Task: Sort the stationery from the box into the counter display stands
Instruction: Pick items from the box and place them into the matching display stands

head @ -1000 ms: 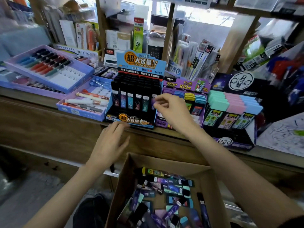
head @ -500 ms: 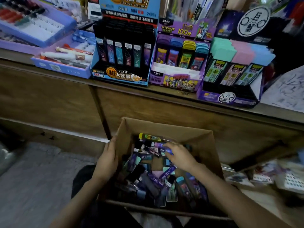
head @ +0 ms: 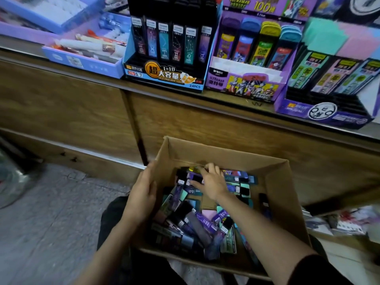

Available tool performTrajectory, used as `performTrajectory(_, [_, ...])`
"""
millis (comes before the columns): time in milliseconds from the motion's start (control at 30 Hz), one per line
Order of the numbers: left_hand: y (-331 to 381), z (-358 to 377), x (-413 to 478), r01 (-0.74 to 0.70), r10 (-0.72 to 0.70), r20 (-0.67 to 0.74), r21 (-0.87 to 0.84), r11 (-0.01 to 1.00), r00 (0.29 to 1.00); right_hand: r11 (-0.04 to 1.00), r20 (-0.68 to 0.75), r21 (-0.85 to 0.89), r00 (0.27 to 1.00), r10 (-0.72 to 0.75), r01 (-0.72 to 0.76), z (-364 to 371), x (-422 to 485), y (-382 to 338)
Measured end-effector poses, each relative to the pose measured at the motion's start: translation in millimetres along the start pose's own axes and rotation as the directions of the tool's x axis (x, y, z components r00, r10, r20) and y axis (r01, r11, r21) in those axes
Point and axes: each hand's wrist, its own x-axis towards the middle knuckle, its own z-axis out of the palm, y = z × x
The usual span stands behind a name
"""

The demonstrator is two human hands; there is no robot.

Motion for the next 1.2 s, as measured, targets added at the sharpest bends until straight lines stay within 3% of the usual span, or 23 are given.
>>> performTrajectory(200, [-1.1,1.9,0.4,-0.024,0.024,-0.019,-0.004,1.0,1.0,0.998,0.083,-0.003,0.994,-0.067,0.068,6.8,-11.0,4.4])
performTrajectory(467, [7.0,0.5,-2.5,0.014,-0.014,-0.001,0.139,0.99,1.0,0.996,0.022,-0.024,0.997,-0.08,0.08,14.3,-56.7,17.8])
performTrajectory(567, [19.1,1.0,-6.3,-0.166,0.204,-0.051,0.409,0.897,0.978,0.993,-0.085,-0.074,0.992,-0.096,0.09,14.8,-69.2,25.2])
performTrajectory(633, [26.7,5.2,-8.8,-0.326,0.364,0.01,0.465,0.823,0.931,0.995,-0.134,-0.066,0.987,-0.089,0.081,13.7,-75.1,31.0])
performTrajectory(700, [33.0,15.7,-10.2,-0.412,0.396,0.131,0.433,0.802,0.909,0.996,-0.15,-0.075,0.987,-0.063,0.052,12.1,-79.4,36.3])
performTrajectory(767, [32.4,33.6,-9.2,-0.324,0.251,0.227,0.388,0.863,0.941,0.998,-0.127,-0.06,0.992,-0.022,0.014,10.0,-81.7,39.1])
performTrajectory(833, [25.8,51.9,-3.6,-0.108,0.002,0.267,0.384,0.917,0.964,1.0,-0.078,-0.025,0.997,0.004,-0.006,7.7,-83.2,39.7])
performTrajectory(933, [13.8,69.2,4.5,0.121,-0.263,0.284,0.434,0.893,0.922,0.997,0.038,0.076,0.999,-0.006,0.003,5.7,-88.2,42.1])
performTrajectory(1033, [5.4,75.1,6.4,0.18,-0.319,0.29,0.42,0.89,0.902,0.987,0.097,0.16,0.995,0.005,-0.02,4.7,-96.4,47.0])
performTrajectory(1200, [-1.0,73.0,6.1,0.25,-0.329,0.293,0.274,0.929,0.898,0.98,0.062,0.168,0.993,0.099,-0.108,4.3,-102.7,45.6])
